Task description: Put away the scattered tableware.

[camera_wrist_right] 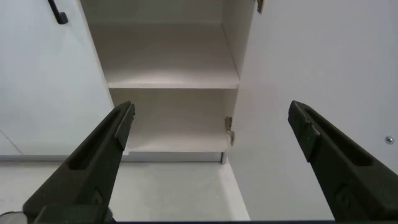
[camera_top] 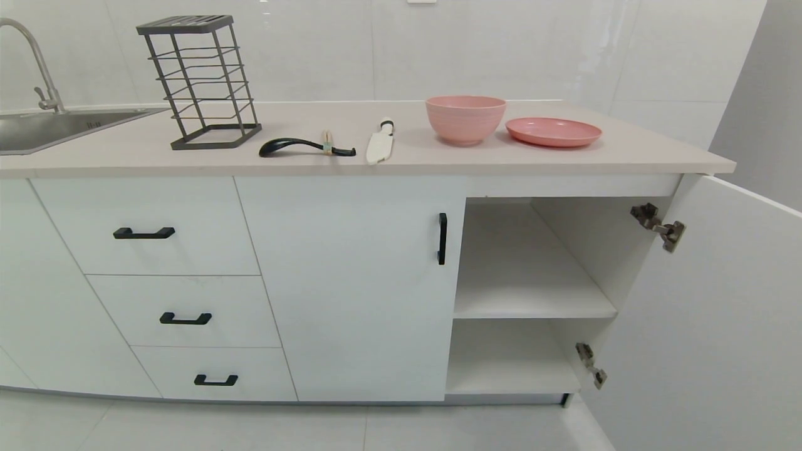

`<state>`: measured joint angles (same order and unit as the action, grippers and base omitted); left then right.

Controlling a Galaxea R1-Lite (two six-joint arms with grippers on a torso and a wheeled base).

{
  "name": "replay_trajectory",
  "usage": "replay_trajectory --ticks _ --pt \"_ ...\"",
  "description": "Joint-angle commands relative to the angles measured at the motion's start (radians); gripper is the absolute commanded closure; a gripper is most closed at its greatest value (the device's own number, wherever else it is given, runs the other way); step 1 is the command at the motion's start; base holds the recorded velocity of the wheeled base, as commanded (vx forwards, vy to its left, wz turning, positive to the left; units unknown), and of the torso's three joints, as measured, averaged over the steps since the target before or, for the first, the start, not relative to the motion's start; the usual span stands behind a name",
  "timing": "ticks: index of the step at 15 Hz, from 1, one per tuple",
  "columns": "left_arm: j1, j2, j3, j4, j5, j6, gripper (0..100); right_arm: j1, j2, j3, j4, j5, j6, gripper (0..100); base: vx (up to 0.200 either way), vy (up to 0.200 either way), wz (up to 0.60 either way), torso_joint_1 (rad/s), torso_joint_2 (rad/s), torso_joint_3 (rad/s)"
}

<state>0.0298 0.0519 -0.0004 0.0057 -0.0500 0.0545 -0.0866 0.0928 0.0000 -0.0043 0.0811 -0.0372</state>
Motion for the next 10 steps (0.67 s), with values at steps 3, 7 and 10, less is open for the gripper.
replay_trajectory --ticks 3,7,10 --pt "-0.03 -0.052 -0.001 0.0 -0.001 -0.005 0 0.001 0.002 0.0 0.0 -0.006 0.039 0 0.0 0.0 0.0 0.0 0.0 0.0" --pt "-0.03 -0.052 -0.001 0.0 -0.001 -0.008 0 0.001 0.002 0.0 0.0 -0.006 0.04 0 0.0 0.0 0.0 0.0 0.0 0.0" --pt "-0.03 -0.052 -0.001 0.0 0.001 -0.008 0 0.001 0.002 0.0 0.0 -0.006 0.039 0 0.0 0.0 0.0 0.0 0.0 0.0"
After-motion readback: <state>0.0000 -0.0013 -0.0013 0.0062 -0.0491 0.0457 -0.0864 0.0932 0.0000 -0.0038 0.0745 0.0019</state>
